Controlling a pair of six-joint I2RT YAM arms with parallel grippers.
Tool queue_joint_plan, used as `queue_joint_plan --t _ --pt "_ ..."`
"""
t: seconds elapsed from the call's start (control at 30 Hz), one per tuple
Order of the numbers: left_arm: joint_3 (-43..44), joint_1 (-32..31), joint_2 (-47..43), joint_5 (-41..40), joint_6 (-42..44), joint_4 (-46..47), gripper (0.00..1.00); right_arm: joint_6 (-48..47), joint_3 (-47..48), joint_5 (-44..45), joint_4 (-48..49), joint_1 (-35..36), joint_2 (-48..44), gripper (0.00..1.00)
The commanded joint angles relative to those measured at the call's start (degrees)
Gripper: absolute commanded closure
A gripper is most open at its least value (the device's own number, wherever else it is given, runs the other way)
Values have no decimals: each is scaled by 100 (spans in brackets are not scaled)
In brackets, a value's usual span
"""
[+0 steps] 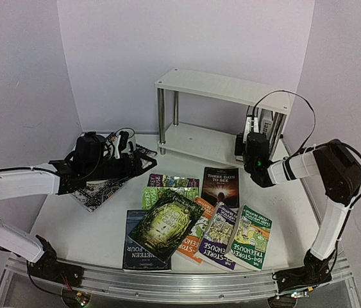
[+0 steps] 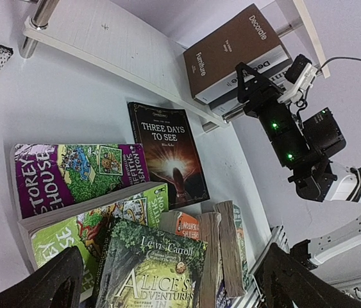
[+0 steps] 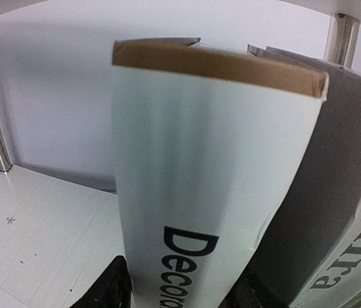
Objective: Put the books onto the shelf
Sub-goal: Place the book on the shelf.
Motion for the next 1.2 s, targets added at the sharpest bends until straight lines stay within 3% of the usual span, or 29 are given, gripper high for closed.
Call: queue_joint_plan --t 0.0,0.4,0.57,0.9,1.17 --pt "105 -38 29 29 69 280 1 -112 34 314 101 109 -376 50" --pt "38 -54 -67 34 73 282 1 -76 -152 531 107 173 -553 49" --pt "38 -64 -70 43 64 289 1 -67 -237 565 100 249 -664 41" --pt "58 -82 1 51 36 314 1 -86 -614 945 -101 1007 -1045 36" --pt "80 -90 -5 38 50 317 1 -554 310 1252 -402 1327 -201 40"
